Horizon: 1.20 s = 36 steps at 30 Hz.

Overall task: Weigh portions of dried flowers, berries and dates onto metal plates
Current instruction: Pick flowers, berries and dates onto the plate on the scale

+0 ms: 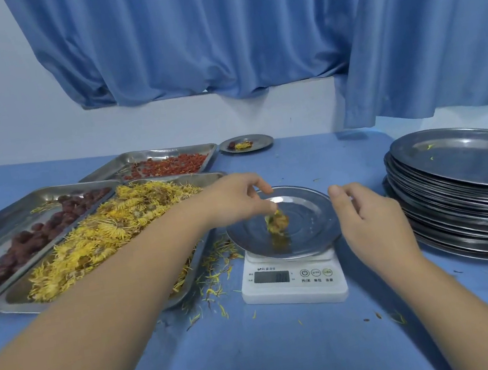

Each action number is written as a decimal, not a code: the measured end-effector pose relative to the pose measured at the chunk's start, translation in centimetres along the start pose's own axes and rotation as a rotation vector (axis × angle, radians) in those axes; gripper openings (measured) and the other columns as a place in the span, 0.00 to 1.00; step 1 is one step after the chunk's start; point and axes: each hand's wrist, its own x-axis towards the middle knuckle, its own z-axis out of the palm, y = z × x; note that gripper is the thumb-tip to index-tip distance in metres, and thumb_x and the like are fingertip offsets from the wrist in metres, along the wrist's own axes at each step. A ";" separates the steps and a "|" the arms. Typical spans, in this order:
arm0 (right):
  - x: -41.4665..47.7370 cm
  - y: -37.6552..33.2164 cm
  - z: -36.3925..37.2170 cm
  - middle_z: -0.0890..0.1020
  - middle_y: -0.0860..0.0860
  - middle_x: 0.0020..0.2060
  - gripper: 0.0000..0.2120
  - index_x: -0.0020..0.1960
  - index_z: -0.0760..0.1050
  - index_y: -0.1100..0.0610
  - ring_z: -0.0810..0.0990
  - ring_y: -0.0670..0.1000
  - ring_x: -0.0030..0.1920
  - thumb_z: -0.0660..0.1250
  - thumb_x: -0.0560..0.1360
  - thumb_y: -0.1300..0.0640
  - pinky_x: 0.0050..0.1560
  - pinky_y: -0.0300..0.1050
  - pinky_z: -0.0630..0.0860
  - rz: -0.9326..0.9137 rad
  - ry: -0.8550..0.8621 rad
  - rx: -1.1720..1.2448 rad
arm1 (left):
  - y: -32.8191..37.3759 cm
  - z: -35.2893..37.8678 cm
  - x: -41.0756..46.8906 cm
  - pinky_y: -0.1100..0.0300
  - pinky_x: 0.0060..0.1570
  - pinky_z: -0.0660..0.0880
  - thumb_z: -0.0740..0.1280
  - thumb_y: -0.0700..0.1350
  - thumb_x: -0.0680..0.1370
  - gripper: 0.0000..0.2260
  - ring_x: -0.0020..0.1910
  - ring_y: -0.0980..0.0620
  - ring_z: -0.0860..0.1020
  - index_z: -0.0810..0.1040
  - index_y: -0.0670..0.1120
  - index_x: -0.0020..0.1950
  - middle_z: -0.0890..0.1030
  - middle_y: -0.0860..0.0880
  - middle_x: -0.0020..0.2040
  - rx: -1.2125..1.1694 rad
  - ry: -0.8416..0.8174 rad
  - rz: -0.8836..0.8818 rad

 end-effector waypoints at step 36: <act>-4.3 -12.2 10.3 0.77 0.45 0.36 0.13 0.48 0.79 0.52 0.75 0.48 0.37 0.57 0.76 0.48 0.38 0.39 0.70 -0.709 -0.275 -0.148 | -28.3 -15.6 -11.3 0.49 0.66 0.68 0.63 0.36 0.78 0.18 0.64 0.45 0.74 0.76 0.47 0.67 0.76 0.45 0.68 0.186 0.366 -0.549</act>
